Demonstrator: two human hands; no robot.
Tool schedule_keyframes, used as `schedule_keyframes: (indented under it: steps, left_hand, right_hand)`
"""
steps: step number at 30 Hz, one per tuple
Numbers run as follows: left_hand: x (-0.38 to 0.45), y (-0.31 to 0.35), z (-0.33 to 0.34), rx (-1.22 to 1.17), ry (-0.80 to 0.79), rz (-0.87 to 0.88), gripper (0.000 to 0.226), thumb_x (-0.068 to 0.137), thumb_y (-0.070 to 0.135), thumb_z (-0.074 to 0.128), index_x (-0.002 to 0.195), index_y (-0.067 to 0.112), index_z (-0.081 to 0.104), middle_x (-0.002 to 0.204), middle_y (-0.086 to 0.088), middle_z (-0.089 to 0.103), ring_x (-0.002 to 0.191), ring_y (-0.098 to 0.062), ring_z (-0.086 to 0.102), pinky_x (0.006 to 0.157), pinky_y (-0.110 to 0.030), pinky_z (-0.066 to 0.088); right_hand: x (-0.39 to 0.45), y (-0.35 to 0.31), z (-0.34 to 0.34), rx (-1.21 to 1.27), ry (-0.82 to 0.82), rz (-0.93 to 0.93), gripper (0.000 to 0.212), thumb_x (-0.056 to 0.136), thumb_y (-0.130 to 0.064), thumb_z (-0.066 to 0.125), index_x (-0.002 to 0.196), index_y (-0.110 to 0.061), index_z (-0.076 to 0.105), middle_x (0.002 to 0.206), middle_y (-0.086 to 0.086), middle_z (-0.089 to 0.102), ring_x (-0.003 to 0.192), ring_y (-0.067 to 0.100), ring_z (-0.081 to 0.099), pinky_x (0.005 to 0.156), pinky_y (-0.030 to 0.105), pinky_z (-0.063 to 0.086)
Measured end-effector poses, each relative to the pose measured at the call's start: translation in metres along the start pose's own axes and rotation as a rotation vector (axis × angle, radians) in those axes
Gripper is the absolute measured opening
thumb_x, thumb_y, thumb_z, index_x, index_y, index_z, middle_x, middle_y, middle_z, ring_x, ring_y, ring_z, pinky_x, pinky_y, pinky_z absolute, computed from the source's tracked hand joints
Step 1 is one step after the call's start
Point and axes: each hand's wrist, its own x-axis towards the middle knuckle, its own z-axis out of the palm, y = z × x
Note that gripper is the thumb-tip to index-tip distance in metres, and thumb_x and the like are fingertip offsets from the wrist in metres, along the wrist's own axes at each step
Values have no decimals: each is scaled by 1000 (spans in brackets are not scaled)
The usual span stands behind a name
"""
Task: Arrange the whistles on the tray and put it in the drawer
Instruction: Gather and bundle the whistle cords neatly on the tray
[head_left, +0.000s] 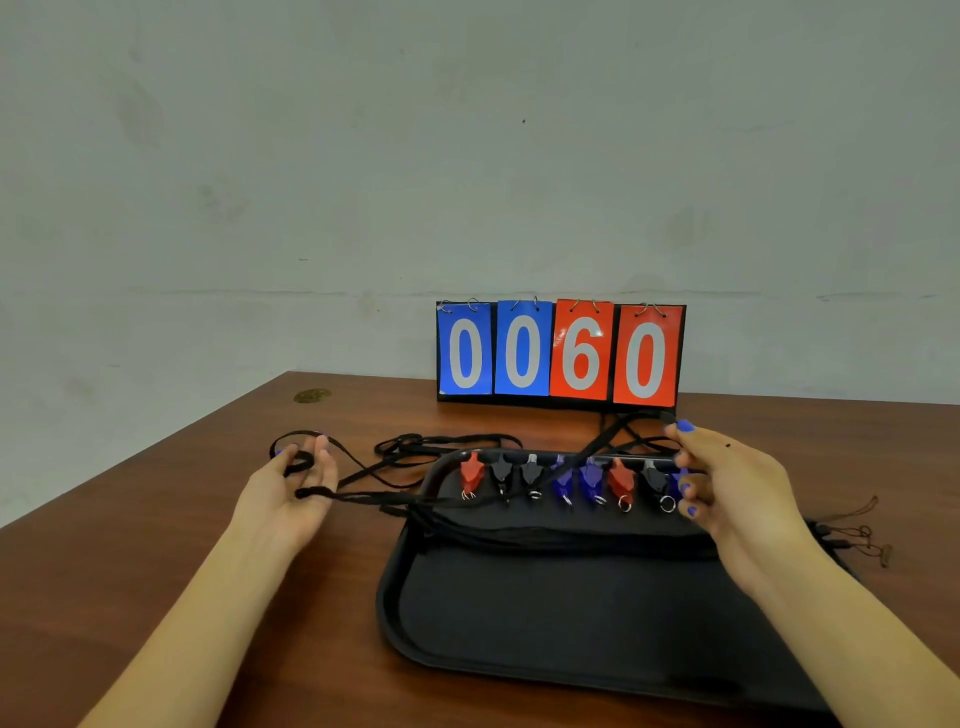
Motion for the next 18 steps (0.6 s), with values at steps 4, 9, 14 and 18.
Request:
schedule_keyframes:
  steps: [4, 9, 14, 18]
  left_hand:
    - [1, -7, 0, 170, 9, 46, 24, 100, 14, 30, 122, 14, 41, 95, -3, 57, 61, -6, 46, 46, -15, 36]
    - [-5, -12, 5, 381, -11, 43, 28, 97, 12, 41, 123, 8, 47, 113, -7, 59, 94, -20, 58, 75, -27, 45]
    - [-9, -27, 9, 554, -126, 56, 53, 89, -12, 38, 136, 14, 34, 113, -9, 56, 92, -22, 59, 71, -33, 46]
    - [-10, -32, 11, 723, -196, 51, 70, 84, -21, 37, 142, 16, 27, 127, -11, 51, 100, -26, 56, 86, -38, 47]
  right_hand:
    - [8, 0, -8, -108, 31, -27, 14, 93, -18, 53, 99, -14, 65, 71, 3, 53, 51, 11, 42, 35, 17, 37]
    - [13, -4, -18, -132, 84, -60, 13, 92, -17, 54, 99, -13, 64, 70, 3, 53, 52, 11, 43, 37, 17, 39]
    - [17, -11, -28, -97, 127, -100, 15, 92, -17, 54, 99, -12, 65, 74, 3, 54, 53, 13, 41, 46, 25, 37]
    - [21, -15, -35, -111, 152, -120, 16, 93, -17, 52, 101, -12, 65, 75, 4, 54, 54, 14, 41, 49, 26, 36]
